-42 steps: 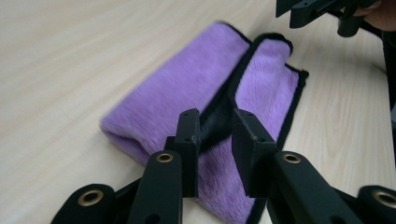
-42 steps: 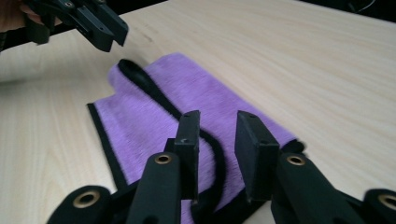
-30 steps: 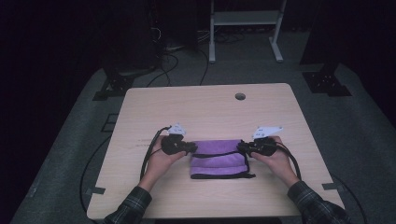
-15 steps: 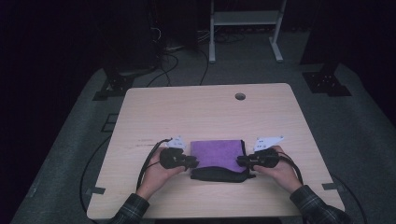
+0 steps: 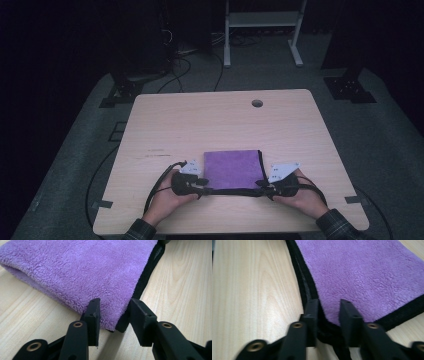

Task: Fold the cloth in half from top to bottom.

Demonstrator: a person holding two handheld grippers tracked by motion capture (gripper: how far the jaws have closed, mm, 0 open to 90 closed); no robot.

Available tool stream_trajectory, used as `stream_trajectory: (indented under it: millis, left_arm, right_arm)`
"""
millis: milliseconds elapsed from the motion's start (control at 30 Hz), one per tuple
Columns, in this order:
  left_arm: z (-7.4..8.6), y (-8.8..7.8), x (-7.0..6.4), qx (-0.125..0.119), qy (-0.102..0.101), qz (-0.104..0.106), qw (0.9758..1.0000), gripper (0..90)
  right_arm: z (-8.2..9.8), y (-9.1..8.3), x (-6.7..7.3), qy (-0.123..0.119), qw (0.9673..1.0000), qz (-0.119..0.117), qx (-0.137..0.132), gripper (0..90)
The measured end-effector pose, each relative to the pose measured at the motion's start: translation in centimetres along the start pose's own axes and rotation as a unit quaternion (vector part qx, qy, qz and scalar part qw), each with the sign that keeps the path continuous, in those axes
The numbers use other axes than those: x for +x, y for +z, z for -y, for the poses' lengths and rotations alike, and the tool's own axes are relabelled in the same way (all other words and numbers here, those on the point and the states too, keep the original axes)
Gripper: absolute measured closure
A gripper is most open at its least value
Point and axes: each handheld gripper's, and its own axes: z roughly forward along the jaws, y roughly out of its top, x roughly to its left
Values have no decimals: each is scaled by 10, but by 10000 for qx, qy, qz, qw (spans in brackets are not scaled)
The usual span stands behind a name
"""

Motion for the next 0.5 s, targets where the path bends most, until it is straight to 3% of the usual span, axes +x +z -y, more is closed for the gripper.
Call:
stream_trajectory:
  millis: [67,267,500]
  left_arm:
    - [0,-2,-1,-5,-26,-32,10000,522]
    - [7,-14,5,-82,-140,-303,9994,335]
    - [18,-33,17,-258,-249,-691,9970,221]
  right_arm:
    - [0,-3,-2,48,10000,0,-75,581]
    - [8,-17,-17,392,9980,353,-344,406]
    - [28,-34,-32,870,9929,739,-348,316]
